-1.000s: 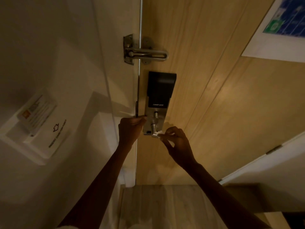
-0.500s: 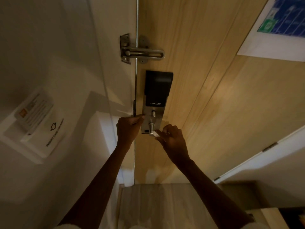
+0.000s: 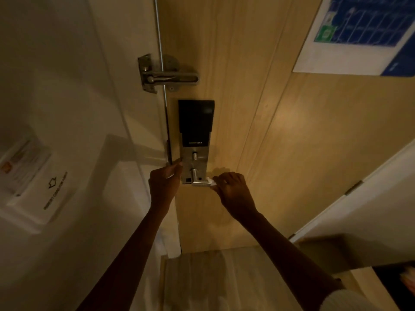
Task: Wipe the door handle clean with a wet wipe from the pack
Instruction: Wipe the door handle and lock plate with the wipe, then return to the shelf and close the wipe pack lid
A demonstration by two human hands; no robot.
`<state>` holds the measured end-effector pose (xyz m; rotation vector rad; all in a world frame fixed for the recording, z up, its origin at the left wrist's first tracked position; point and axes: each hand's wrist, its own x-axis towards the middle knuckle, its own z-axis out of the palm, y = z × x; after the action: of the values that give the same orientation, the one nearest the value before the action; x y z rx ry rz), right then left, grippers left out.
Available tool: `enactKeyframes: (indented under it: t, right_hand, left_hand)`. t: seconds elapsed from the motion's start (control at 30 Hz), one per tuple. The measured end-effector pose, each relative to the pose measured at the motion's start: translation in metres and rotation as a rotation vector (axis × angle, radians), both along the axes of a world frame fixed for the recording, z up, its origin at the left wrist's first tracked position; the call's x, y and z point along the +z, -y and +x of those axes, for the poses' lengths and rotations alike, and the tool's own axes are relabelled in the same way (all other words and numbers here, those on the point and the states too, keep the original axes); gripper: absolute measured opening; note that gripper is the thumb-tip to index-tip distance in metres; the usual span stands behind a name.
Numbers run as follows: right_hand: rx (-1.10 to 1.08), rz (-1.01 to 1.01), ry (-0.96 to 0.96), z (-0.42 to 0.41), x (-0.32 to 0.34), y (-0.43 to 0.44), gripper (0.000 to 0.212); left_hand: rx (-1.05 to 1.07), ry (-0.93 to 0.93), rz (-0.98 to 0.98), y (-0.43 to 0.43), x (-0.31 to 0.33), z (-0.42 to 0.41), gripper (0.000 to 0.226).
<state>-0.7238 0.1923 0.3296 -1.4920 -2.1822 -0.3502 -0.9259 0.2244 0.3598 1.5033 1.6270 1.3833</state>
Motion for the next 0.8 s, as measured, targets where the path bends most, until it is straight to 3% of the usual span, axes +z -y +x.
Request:
enactKeyframes:
  t: [0.1,0.2,0.3,0.4,0.5,0.6,0.7,0.8]
  right_hand:
    - [-0.005,-0.109,-0.004,0.022,0.009,0.001,0.031]
    - [-0.025,-0.162,-0.062,0.034,0.017,0.004,0.035]
    - [-0.092,-0.173,-0.113,0.049,0.016,0.006,0.029]
    - [-0.167,-0.204,-0.196,0.066,0.015,0.01,0.025]
    - [-0.241,-0.223,-0.312,0.08,0.016,0.024,0.025]
    - [-0.344,-0.243,-0.369,0.099,0.017,0.041,0.029]
    - [-0.415,-0.256,-0.403,0.129,0.016,0.061,0.031]
    - [-0.529,-0.236,-0.454,0.167,0.019,0.086,0.024]
  left_hand:
    - [0.012,0.121,-0.074,0.01,0.003,0.006,0.027]
    - [-0.024,0.121,-0.126,0.015,0.006,0.007,0.031]
    - [0.025,0.024,-0.159,0.026,0.007,0.011,0.032]
    - [0.055,-0.048,-0.023,0.041,0.009,0.027,0.021]
    - [-0.05,-0.071,0.078,0.048,0.012,0.051,0.021]
    - [-0.254,-0.069,0.044,0.052,0.012,0.083,0.016]
    - [-0.37,-0.237,0.004,0.056,0.002,0.118,0.021]
    - [-0.471,-0.527,-0.043,0.064,-0.004,0.155,0.044]
